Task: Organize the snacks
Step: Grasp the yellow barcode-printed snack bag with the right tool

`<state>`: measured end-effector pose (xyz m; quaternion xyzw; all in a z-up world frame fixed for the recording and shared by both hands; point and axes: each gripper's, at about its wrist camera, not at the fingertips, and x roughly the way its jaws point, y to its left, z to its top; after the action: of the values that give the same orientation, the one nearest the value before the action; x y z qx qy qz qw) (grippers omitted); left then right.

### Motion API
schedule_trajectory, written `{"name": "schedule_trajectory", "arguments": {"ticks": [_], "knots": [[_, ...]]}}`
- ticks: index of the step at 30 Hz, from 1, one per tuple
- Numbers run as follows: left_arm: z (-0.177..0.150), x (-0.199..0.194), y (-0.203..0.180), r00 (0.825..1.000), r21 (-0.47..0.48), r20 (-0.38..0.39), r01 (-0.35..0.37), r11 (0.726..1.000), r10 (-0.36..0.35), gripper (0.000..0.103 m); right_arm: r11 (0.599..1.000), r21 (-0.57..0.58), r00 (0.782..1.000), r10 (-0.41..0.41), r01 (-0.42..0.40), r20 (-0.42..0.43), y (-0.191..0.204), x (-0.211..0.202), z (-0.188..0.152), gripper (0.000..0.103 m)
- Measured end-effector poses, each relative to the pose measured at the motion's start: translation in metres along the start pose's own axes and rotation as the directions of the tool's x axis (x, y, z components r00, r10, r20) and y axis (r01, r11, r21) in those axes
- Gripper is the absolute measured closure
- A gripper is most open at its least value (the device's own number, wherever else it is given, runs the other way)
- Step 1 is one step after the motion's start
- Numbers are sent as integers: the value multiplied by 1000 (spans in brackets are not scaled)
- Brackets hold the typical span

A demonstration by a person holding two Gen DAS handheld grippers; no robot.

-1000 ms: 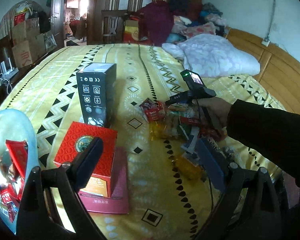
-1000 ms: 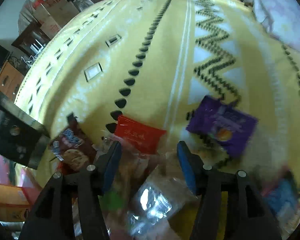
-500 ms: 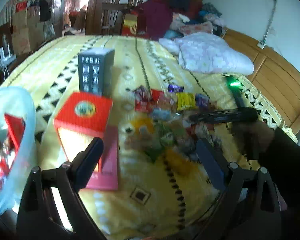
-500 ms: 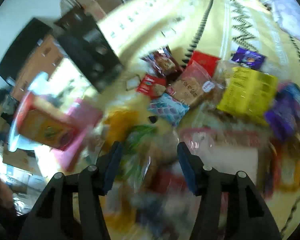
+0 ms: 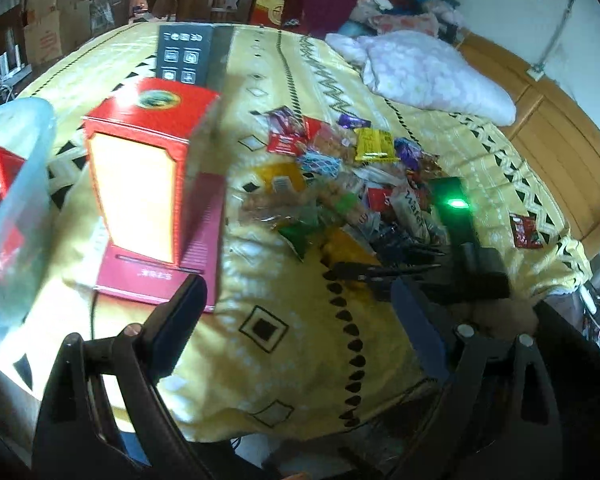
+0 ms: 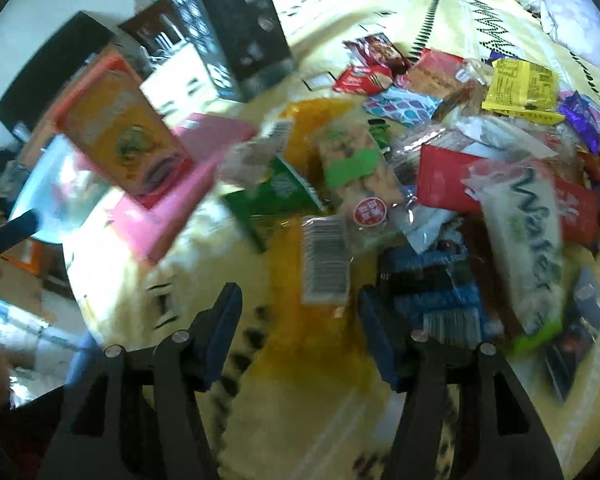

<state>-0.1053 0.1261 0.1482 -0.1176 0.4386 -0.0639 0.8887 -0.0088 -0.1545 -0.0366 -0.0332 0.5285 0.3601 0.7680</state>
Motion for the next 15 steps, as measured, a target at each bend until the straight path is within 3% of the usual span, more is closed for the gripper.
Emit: {"name": "schedule_trajectory", "arguments": {"ticks": [1, 2, 3, 7, 13, 15], "knots": [[0, 8, -2, 1000, -5, -13, 7, 1000, -8, 9, 1000, 0, 1000, -6, 6, -17, -2, 6, -1, 47], [0, 16, -2, 999, -22, -28, 26, 999, -27, 9, 1000, -2, 1000, -16, 16, -16, -5, 8, -4, 59], [-1, 24, -1, 998, -43, -38, 47, 998, -48, 10, 1000, 8, 1000, -9, 9, -5, -6, 6, -8, 60], [-2, 64, -10, 993, -48, -102, 51, 998, -56, 28, 999, 39, 998, -13, 10, 68, -20, -34, -30, 62], [11, 108, -31, 984, -27, -159, 81, 996, -85, 30, 991, 133, 983, -15, -10, 182, -62, -107, -65, 62], [21, 113, -51, 991, 117, -128, 56, 992, -41, 30, 985, 170, 980, -23, -10, 196, -79, -121, -75, 62]]}}
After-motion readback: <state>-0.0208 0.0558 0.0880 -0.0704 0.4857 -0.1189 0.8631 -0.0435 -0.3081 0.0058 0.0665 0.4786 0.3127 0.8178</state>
